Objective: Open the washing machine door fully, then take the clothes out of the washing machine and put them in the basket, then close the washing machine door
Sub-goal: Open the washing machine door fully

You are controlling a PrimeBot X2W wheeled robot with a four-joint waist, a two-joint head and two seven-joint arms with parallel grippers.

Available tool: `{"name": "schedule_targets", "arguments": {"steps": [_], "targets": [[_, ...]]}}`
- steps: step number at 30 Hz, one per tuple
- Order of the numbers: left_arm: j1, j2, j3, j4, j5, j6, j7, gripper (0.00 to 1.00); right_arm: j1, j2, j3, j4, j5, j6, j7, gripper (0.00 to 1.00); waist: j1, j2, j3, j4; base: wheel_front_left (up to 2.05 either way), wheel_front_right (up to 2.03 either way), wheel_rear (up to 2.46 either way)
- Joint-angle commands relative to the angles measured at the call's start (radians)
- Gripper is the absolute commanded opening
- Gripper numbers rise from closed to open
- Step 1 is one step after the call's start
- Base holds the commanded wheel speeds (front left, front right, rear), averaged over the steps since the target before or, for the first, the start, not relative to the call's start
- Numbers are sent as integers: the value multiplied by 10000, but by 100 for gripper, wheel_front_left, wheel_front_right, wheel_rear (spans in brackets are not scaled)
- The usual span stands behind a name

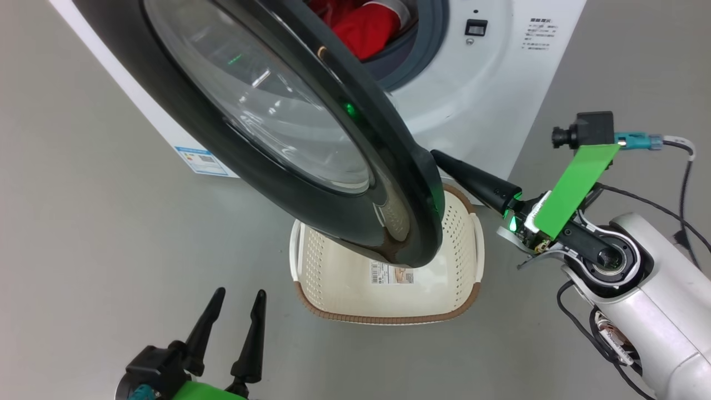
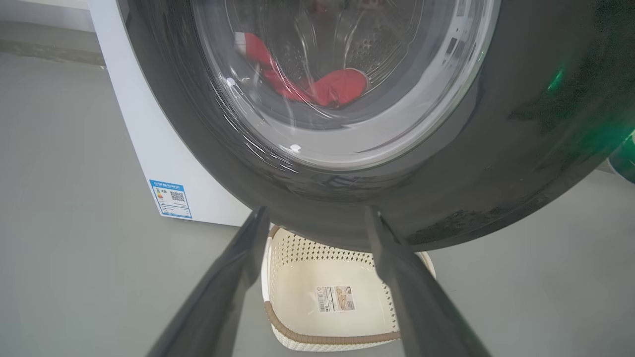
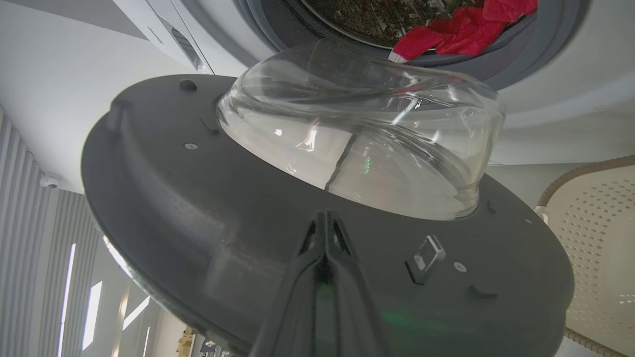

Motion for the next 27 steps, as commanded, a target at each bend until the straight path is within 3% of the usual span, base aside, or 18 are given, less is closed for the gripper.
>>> {"name": "schedule_targets", "arguments": {"steps": [1, 12, 27], "targets": [[-252, 112, 286, -157, -87, -54, -122, 100, -81, 167, -118, -123, -6, 65, 348, 0, 0, -1, -1, 63, 0, 0, 0], [-214, 112, 265, -144, -185, -54, -122, 100, 123, 666, -485, 201, -245, 65, 1800, 0, 0, -1, -70, 263, 0, 0, 0], [157, 112, 421, -109, -89, -54, -122, 100, 1042, 1496, -490, 121, -904, 65, 2952, 0, 0, -1, -821, 852, 0, 0, 0]]}}
